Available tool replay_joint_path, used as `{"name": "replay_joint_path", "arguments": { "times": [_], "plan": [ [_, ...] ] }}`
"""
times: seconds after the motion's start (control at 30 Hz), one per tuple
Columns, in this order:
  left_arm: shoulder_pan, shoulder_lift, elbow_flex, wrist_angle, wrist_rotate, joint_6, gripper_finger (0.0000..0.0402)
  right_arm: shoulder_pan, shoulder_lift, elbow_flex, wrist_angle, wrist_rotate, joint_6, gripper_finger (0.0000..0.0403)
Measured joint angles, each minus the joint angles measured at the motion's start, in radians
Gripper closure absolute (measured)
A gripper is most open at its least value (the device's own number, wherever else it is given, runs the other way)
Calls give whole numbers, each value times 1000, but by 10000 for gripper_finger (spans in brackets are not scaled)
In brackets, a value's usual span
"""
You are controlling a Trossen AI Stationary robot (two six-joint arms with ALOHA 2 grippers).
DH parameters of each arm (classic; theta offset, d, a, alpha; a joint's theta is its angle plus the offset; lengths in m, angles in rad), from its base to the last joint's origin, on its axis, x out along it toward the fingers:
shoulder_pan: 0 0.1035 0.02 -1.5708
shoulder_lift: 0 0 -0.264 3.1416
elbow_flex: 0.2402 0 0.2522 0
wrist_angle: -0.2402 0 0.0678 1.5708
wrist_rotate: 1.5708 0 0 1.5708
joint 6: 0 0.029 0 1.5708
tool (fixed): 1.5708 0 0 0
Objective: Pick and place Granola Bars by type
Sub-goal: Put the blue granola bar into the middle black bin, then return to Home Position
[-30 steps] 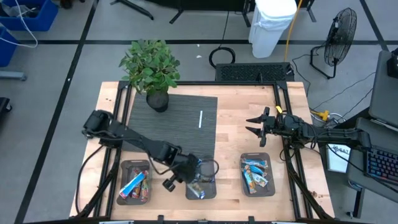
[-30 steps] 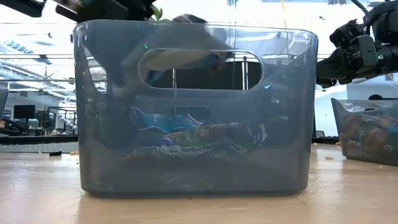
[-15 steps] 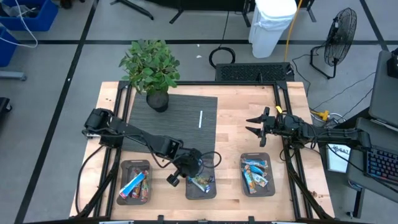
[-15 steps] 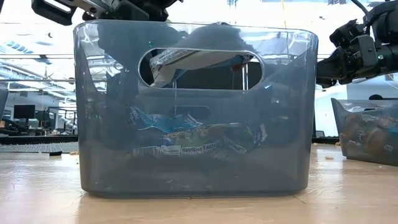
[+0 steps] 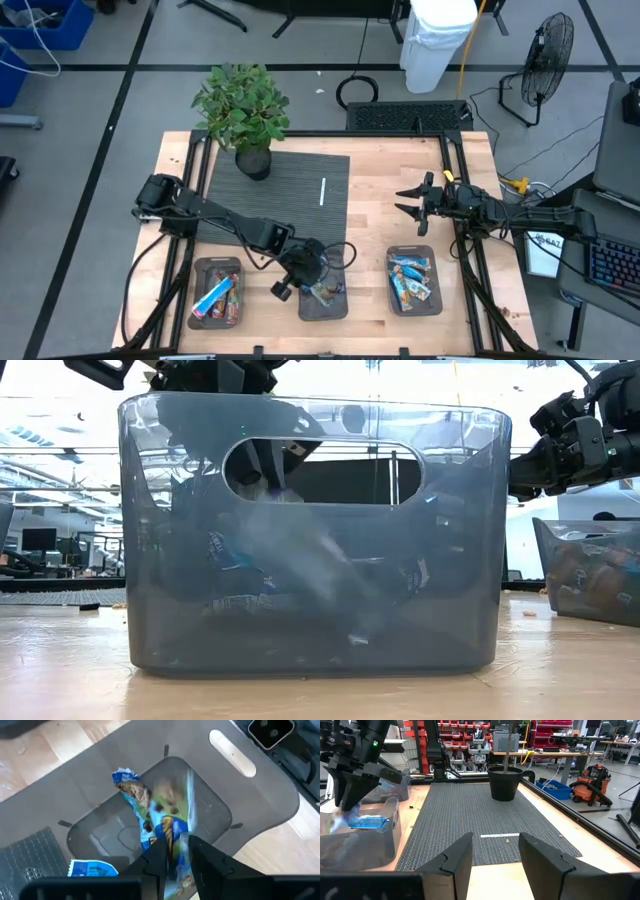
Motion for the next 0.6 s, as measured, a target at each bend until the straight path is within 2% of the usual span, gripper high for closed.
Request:
{"name": "replay_joint_path", "arguments": {
  "times": [0.2,0.3,0.47,0.6],
  "plan": [
    [2,0,0,10,-6,-29,313,0,0,0,0,0,0,252],
    [2,-11,0,5,-69,-41,312,0,0,0,0,0,0,252],
    [9,-95,0,-29,-186,-166,312,0,0,0,0,0,0,252],
    [17,-197,-32,-36,-141,-166,312,0,0,0,0,0,0,252]
  ]
}}
